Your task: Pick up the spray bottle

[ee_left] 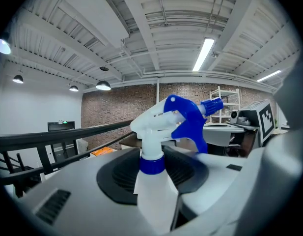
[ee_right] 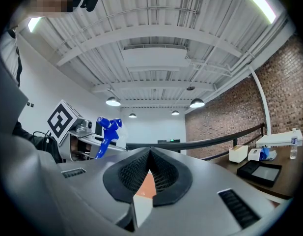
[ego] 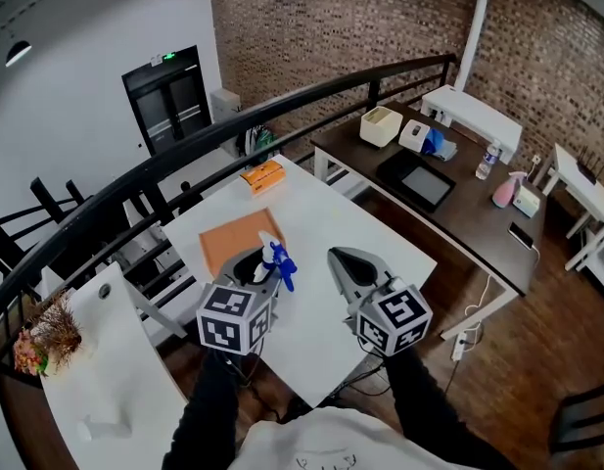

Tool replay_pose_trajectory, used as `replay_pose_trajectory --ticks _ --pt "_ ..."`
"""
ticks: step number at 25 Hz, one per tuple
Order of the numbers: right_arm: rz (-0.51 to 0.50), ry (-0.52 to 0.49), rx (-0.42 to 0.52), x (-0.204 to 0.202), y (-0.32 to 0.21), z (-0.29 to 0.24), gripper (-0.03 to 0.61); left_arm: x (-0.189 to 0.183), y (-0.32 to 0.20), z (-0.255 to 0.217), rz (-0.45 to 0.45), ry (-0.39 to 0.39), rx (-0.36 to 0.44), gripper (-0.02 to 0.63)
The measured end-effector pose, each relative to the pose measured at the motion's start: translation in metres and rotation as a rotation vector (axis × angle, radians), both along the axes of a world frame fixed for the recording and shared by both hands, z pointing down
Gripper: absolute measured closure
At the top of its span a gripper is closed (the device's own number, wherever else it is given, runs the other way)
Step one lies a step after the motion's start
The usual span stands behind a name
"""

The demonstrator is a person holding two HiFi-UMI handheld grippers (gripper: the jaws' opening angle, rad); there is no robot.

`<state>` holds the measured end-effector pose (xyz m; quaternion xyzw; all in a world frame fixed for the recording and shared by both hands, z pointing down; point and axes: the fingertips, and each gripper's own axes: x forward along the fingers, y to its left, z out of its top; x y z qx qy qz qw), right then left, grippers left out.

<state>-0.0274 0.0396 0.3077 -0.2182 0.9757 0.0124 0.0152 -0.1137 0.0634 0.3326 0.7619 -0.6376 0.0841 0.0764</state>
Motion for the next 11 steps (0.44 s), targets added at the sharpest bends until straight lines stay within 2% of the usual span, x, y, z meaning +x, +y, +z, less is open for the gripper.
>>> replay_pose_trajectory --ticks 11 --pt "0.001 0.000 -0.006 0.011 0.009 -0.004 0.586 0.013 0.006 -0.004 0.018 -0.004 -0.003 0.442"
